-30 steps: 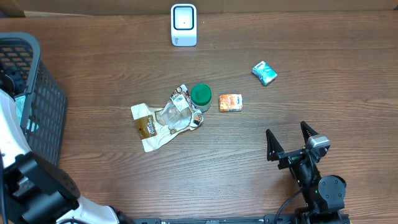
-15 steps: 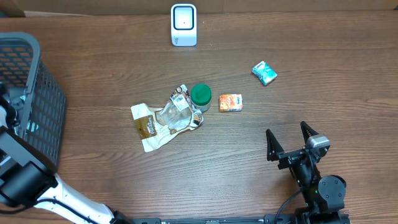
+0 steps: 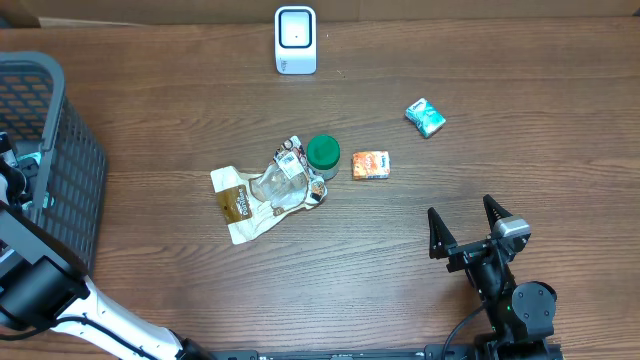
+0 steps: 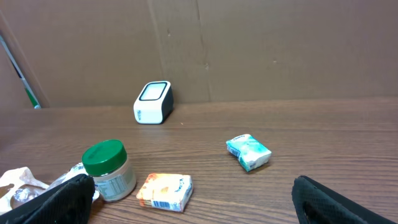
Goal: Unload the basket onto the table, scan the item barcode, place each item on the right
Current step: 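Lift the wipes pouch up out of the basket, then carry the wipes pouch with the left gripper past the scanner, then lower the wipes pouch beside the orange pack and open the left gripper, then raise the left arm aside and reach the right gripper toward the pouch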
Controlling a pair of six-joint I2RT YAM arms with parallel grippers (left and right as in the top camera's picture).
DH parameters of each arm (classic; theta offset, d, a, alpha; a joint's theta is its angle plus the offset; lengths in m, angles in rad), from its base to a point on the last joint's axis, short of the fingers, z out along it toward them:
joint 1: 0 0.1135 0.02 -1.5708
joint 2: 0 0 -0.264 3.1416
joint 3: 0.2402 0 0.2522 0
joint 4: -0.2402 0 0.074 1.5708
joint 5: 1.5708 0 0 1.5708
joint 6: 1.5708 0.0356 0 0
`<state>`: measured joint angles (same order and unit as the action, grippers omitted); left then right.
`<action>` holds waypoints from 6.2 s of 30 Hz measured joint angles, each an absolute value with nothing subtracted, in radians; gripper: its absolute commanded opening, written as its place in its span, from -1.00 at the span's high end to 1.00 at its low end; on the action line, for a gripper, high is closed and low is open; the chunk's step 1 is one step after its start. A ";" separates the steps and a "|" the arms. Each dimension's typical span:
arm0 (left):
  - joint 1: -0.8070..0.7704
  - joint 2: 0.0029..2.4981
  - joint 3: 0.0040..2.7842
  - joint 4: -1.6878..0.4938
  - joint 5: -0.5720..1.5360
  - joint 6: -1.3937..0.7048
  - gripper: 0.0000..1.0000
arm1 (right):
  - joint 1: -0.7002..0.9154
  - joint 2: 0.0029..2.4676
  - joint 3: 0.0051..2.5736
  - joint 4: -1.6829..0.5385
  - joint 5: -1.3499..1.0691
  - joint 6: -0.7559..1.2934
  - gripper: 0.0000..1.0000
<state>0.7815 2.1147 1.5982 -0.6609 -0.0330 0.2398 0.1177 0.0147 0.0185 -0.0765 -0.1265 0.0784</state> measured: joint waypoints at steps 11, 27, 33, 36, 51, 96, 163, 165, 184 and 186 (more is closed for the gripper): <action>0.781 1.839 1.626 -0.687 0.100 -0.041 0.91 | 0.118 0.015 0.019 -0.076 -0.127 0.078 -1.00; 0.271 1.354 1.753 -0.833 0.460 -0.017 0.92 | 0.118 0.015 0.019 -0.076 -0.127 0.078 -1.00; -0.073 1.505 1.715 -0.862 0.429 0.314 0.91 | 0.118 0.015 0.019 -0.076 -0.127 0.078 -1.00; -0.200 1.606 1.711 -0.861 0.400 0.473 0.92 | 0.118 0.015 0.019 -0.076 -0.126 0.078 -1.00; -0.542 1.933 1.701 -0.625 0.207 0.832 0.91 | 0.118 0.015 0.019 -0.076 -0.127 0.078 -1.00; -0.755 2.074 1.700 -0.553 0.111 1.043 0.92 | 0.118 0.015 0.019 -0.077 -0.127 0.078 -1.00; -0.031 1.638 1.976 -1.385 -0.004 -0.257 -0.99 | 0.118 0.015 0.019 -0.004 -0.310 0.093 -1.00; -0.031 1.638 1.976 -1.384 -0.005 -0.260 -1.00 | 0.118 0.015 0.019 -0.001 -0.377 0.097 -1.00; -0.031 1.638 1.976 -1.385 -0.005 -0.260 -0.99 | 0.118 0.597 0.699 -0.593 -0.455 0.157 -1.00; -0.031 1.638 1.976 -1.385 -0.005 -0.260 -0.99 | 0.118 0.741 0.808 -0.683 -0.455 0.157 -1.00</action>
